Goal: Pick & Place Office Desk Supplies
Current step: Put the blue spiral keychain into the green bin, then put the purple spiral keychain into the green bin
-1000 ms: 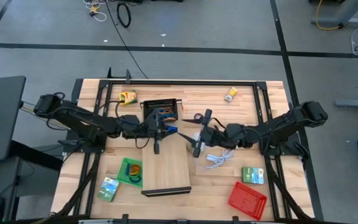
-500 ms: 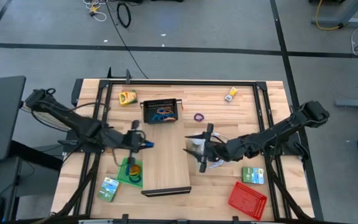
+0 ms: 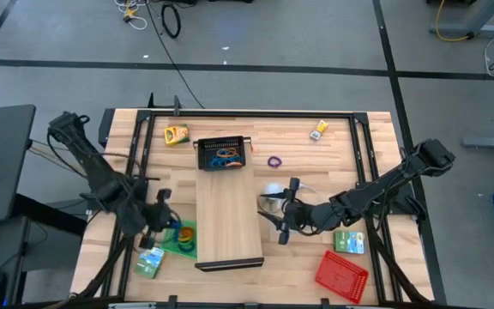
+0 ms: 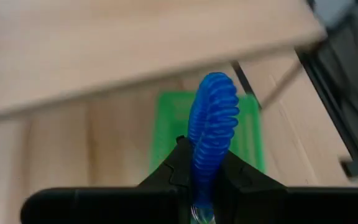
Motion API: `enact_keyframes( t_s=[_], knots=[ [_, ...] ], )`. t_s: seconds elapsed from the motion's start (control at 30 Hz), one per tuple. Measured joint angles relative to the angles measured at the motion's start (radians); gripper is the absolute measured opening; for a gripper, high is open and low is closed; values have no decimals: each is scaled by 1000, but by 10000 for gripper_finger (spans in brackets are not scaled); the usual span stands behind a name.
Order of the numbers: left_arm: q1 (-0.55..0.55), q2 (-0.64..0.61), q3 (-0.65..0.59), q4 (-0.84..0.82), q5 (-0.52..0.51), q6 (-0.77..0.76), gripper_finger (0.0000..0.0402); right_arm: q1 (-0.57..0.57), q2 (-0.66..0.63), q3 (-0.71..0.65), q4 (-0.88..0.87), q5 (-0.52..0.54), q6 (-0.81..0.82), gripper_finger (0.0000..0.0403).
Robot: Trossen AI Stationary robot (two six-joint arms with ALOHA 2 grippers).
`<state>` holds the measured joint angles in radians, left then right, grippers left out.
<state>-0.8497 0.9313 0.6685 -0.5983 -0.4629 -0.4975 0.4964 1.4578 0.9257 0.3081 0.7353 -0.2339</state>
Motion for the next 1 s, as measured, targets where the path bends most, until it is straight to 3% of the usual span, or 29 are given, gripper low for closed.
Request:
enact_keyframes(
  t_s=[0.4, 0.53, 0.8, 1.0],
  knots=[
    [-36, 339, 0, 74, 143, -49, 28, 0, 0, 0, -51, 24, 46, 231],
    [-25, 400, 0, 109, 171, -40, 33, 0, 0, 0, -52, 23, 52, 231],
    [-25, 410, 0, 135, 151, -44, 160, 0, 0, 0, -72, 22, 78, 231],
    [-26, 406, 0, 138, 152, -27, 219, 0, 0, 0, -98, 23, 99, 231]
  ],
)
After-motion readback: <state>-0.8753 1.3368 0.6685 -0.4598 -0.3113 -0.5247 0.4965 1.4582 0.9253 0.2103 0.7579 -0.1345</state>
